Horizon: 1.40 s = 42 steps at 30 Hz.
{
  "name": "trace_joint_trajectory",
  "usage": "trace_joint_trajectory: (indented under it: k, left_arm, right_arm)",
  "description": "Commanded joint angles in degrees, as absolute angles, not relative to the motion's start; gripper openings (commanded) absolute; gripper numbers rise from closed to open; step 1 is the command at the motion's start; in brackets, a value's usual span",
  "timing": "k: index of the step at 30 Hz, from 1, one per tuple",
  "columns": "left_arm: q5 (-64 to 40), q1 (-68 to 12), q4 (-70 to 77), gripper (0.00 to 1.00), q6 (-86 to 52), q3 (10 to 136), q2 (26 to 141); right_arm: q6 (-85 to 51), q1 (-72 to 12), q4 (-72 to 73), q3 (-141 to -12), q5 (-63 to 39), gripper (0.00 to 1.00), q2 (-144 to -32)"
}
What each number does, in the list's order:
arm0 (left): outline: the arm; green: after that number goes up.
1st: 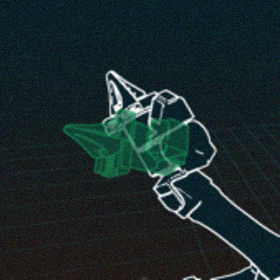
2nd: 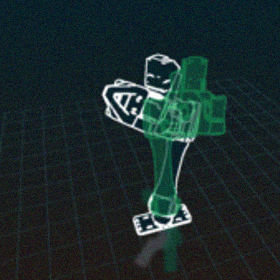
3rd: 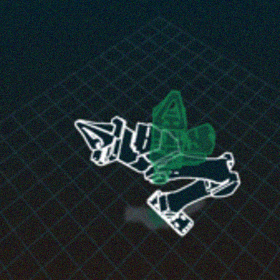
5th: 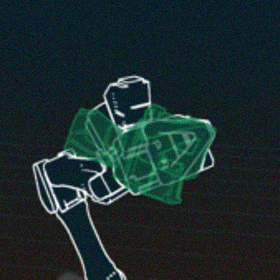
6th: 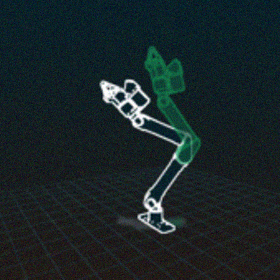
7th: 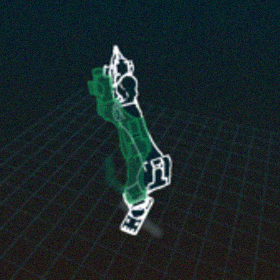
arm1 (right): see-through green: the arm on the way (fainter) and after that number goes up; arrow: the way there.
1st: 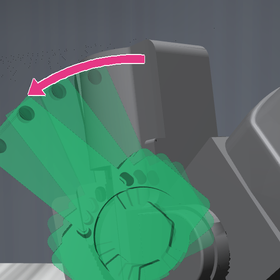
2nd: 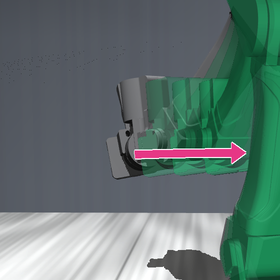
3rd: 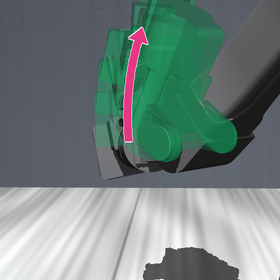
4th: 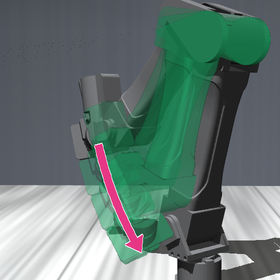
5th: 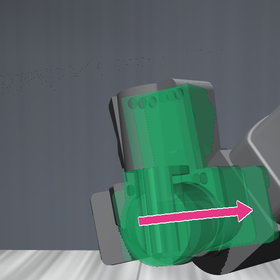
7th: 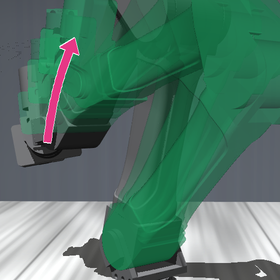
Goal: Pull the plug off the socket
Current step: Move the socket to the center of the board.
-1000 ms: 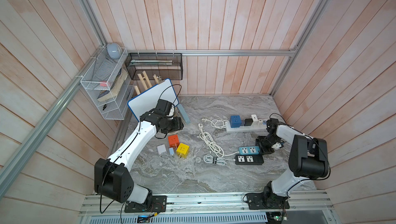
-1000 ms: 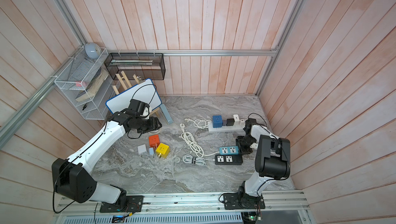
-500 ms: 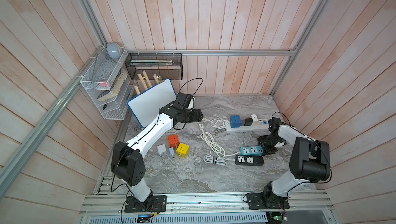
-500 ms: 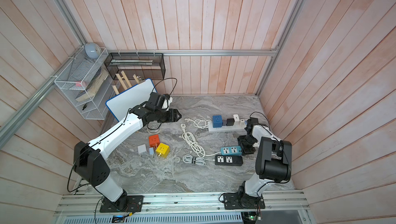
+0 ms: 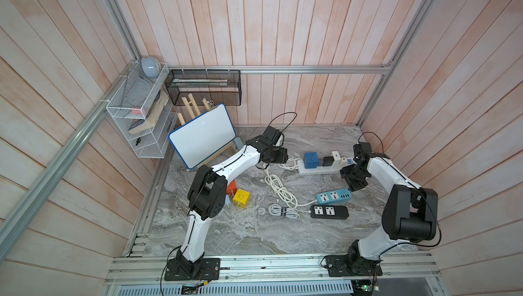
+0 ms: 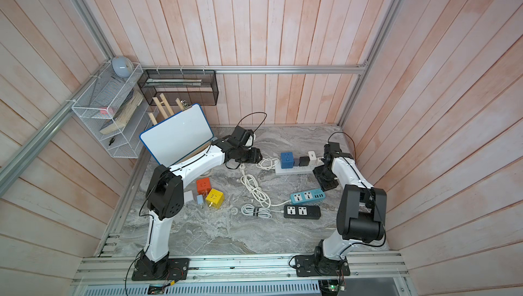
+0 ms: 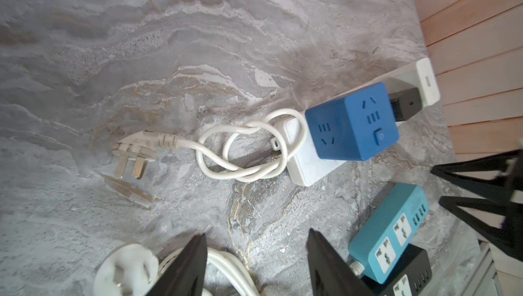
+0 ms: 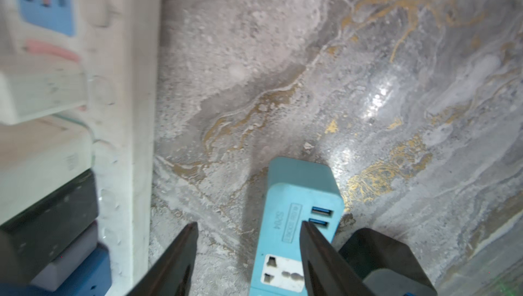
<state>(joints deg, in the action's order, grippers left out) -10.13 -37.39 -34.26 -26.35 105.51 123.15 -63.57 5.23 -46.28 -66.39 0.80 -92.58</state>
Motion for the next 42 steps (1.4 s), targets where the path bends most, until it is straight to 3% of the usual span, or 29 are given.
trace_joint_trajectory:
  k: [1,15,20,26,34,42]
  left_arm:
    - [-7.75,-38.07,-33.72,0.62,-28.98,108.60,126.14]
    - [0.01,-39.52,-35.48,0.59,-29.74,117.14,137.12]
    - [2.10,-40.11,-37.37,0.51,-29.12,122.43,141.18]
    - [6.61,-41.58,-43.07,0.49,-27.47,130.42,146.59]
    - [9.06,-42.80,-43.25,0.55,-26.12,127.52,146.14]
    - [12.99,-43.32,-44.42,0.49,-21.27,127.68,148.41]
  right_arm:
    - [-59.45,3.94,-46.77,-69.76,5.01,0.64,-91.82]
    - [-52.21,1.41,-43.63,-72.79,5.82,0.66,-92.04]
    - [-52.42,1.45,-43.57,-71.55,5.70,0.66,-91.28]
    - [-52.80,1.50,-43.48,-71.13,5.08,0.66,-91.00]
    - [-53.35,1.56,-42.99,-70.31,4.70,0.66,-90.95]
    - [-53.92,1.56,-42.71,-70.15,3.64,0.66,-91.69]
